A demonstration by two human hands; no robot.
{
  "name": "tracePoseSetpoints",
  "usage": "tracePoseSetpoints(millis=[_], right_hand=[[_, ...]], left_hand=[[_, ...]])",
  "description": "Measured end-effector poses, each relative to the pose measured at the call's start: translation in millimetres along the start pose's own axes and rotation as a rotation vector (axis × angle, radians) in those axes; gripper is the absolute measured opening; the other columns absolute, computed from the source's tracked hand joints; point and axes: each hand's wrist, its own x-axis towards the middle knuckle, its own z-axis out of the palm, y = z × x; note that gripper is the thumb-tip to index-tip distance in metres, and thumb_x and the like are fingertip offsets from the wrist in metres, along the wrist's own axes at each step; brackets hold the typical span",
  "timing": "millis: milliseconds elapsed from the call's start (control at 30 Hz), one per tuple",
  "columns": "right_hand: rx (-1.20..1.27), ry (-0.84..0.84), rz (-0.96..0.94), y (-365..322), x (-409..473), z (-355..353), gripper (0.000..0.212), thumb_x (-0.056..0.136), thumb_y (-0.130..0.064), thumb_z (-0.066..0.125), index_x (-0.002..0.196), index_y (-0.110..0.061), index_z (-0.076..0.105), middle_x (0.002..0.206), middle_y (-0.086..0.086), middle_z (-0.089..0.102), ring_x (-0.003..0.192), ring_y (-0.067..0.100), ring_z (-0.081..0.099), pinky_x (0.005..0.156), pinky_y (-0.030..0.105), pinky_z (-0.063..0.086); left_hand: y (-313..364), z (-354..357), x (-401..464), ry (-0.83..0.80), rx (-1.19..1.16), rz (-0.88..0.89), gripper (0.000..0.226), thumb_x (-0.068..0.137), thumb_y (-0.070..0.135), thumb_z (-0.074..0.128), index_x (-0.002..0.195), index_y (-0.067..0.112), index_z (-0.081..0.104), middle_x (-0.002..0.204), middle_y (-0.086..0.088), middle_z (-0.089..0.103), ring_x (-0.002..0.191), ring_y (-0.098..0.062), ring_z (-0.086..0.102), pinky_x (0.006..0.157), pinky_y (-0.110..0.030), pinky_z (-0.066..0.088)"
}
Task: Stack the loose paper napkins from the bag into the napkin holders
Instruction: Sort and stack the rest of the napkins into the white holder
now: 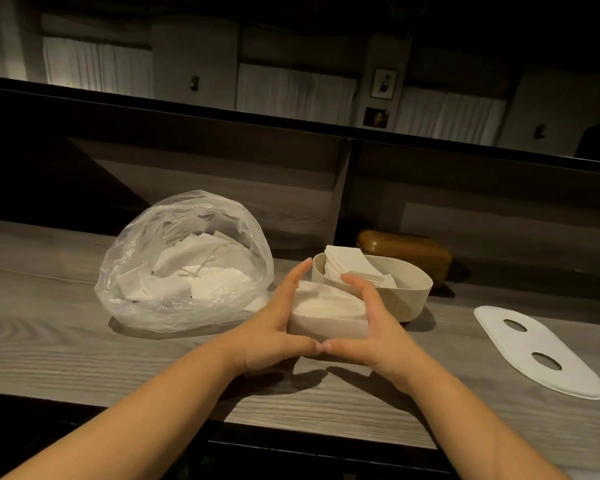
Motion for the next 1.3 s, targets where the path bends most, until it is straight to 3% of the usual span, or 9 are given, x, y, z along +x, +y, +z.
tracePoseSetpoints(millis=[100, 200, 367, 433, 533, 767, 1000, 1200, 1300], right_hand=[[0.066, 0.163, -0.004, 2, 3, -3, 0.06, 0.082, -0.007, 0.076, 0.123, -0.039, 0.045, 0.124, -0.008, 0.052, 0.105, 0.012, 0.057, 0.072, 0.02, 0.056], [0.121, 0.209, -0.051, 4, 4, -4, 0.043, 0.084, -0.006, 0.073, 0.108, -0.033, 0.051, 0.117, -0.003, 0.057, 0.102, 0.015, 0.061, 0.07, 0.022, 0.057], [-0.042, 0.05, 0.007, 5, 4, 0, 0.069, 0.077, -0.016, 0.081, 0.124, -0.041, 0.037, 0.12, -0.017, 0.047, 0.108, 0.012, 0.054, 0.084, 0.026, 0.057], [-0.003, 0.048, 0.006, 3, 4, 0, 0.078, 0.077, -0.014, 0.082, 0.129, -0.043, 0.033, 0.12, -0.023, 0.043, 0.109, 0.01, 0.053, 0.08, 0.02, 0.056], [-0.01, 0.034, 0.013, 2, 3, -1, 0.08, 0.075, -0.014, 0.083, 0.13, -0.045, 0.034, 0.125, -0.018, 0.044, 0.112, 0.014, 0.053, 0.085, 0.027, 0.058], [0.045, 0.167, 0.054, 6, 6, -3, 0.039, 0.082, -0.011, 0.077, 0.105, -0.028, 0.052, 0.112, -0.002, 0.061, 0.1, 0.015, 0.062, 0.077, 0.032, 0.061], [-0.008, -0.001, 0.018, 1, 3, 3, 0.069, 0.074, -0.018, 0.084, 0.124, -0.038, 0.041, 0.119, -0.011, 0.052, 0.108, 0.013, 0.056, 0.081, 0.024, 0.057], [0.173, 0.177, 0.05, 4, 6, -2, 0.039, 0.084, -0.003, 0.073, 0.111, -0.025, 0.055, 0.11, -0.004, 0.063, 0.103, 0.016, 0.064, 0.071, 0.023, 0.059], [0.206, 0.204, 0.028, 3, 5, -2, 0.033, 0.084, -0.001, 0.071, 0.106, -0.021, 0.057, 0.106, -0.003, 0.065, 0.099, 0.016, 0.065, 0.069, 0.025, 0.059]], left_hand=[[-2, 0, 3, 0.139, -0.007, 0.018, 0.096, 0.087, 0.003, 0.067, 0.139, 0.057, 0.009, 0.135, 0.01, 0.038, 0.107, -0.01, 0.056, 0.079, -0.009, 0.048], [-3, 0, 3, 0.137, -0.047, 0.047, 0.087, 0.092, 0.001, 0.06, 0.137, 0.059, 0.013, 0.133, 0.01, 0.041, 0.108, -0.01, 0.055, 0.079, -0.014, 0.051], [-1, 1, 3, -0.011, 0.009, 0.039, 0.105, 0.087, 0.008, 0.071, 0.141, 0.057, -0.005, 0.143, 0.011, 0.025, 0.114, -0.005, 0.048, 0.084, -0.01, 0.048], [0, 0, 3, -0.005, 0.037, 0.051, 0.106, 0.085, 0.01, 0.074, 0.135, 0.062, -0.004, 0.142, 0.012, 0.024, 0.117, -0.005, 0.045, 0.085, -0.007, 0.046], [-1, 1, 3, 0.06, 0.044, 0.056, 0.101, 0.084, 0.01, 0.075, 0.137, 0.057, 0.004, 0.131, 0.017, 0.032, 0.112, -0.007, 0.05, 0.082, -0.007, 0.046], [-3, 1, 5, 0.232, 0.006, 0.035, 0.083, 0.086, 0.007, 0.07, 0.135, 0.054, 0.022, 0.114, 0.006, 0.058, 0.095, -0.013, 0.064, 0.08, -0.02, 0.056], [-1, 0, 2, -0.039, 0.003, 0.019, 0.103, 0.086, 0.01, 0.071, 0.139, 0.06, 0.0, 0.138, 0.012, 0.033, 0.11, -0.019, 0.057, 0.082, -0.02, 0.053], [-11, -1, 7, 0.274, -0.025, 0.006, 0.082, 0.087, 0.004, 0.066, 0.135, 0.053, 0.021, 0.111, -0.002, 0.06, 0.088, -0.016, 0.066, 0.076, -0.025, 0.056], [-12, -1, 9, 0.296, -0.058, 0.001, 0.072, 0.093, 0.006, 0.06, 0.137, 0.049, 0.023, 0.115, 0.002, 0.059, 0.097, -0.013, 0.062, 0.084, -0.023, 0.055]])
